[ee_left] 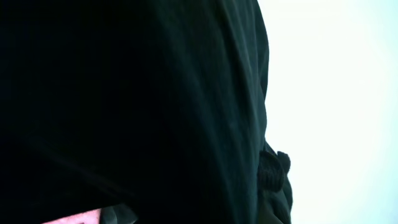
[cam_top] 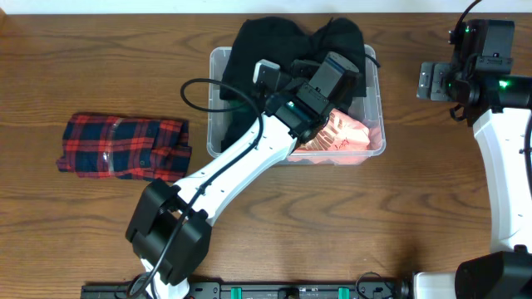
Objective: Pack container
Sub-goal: 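Lower the black garment into the bin and press it down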
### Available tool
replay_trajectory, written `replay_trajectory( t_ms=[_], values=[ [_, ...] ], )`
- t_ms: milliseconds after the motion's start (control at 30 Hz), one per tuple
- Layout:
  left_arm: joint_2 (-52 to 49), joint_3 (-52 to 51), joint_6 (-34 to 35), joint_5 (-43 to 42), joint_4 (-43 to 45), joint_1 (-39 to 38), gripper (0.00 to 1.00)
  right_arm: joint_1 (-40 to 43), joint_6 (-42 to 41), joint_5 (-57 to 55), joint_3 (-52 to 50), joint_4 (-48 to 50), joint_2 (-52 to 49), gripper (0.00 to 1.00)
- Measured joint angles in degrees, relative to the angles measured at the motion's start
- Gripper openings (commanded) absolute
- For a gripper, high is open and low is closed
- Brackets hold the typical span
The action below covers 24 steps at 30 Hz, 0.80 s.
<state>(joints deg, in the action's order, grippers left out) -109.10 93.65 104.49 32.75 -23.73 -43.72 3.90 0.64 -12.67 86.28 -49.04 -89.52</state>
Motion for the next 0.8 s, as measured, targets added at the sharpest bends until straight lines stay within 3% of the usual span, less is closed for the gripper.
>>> replay_trajectory(
  t_ms=[567, 700, 800],
  values=[
    [-4.6, 0.0, 7.8, 0.9, -4.1, 0.0, 0.07, 0.0, 0.0, 0.0, 0.0, 0.0, 0.0, 0.99],
    [-4.6, 0.0, 7.9, 0.9, -4.0, 0.0, 0.52, 0.0, 0.0, 0.0, 0.0, 0.0, 0.0, 0.99],
    [-4.6, 0.0, 8.1, 0.5, -3.0, 0.0, 0.77, 0.0, 0.0, 0.0, 0.0, 0.0, 0.0, 0.99]
  ],
)
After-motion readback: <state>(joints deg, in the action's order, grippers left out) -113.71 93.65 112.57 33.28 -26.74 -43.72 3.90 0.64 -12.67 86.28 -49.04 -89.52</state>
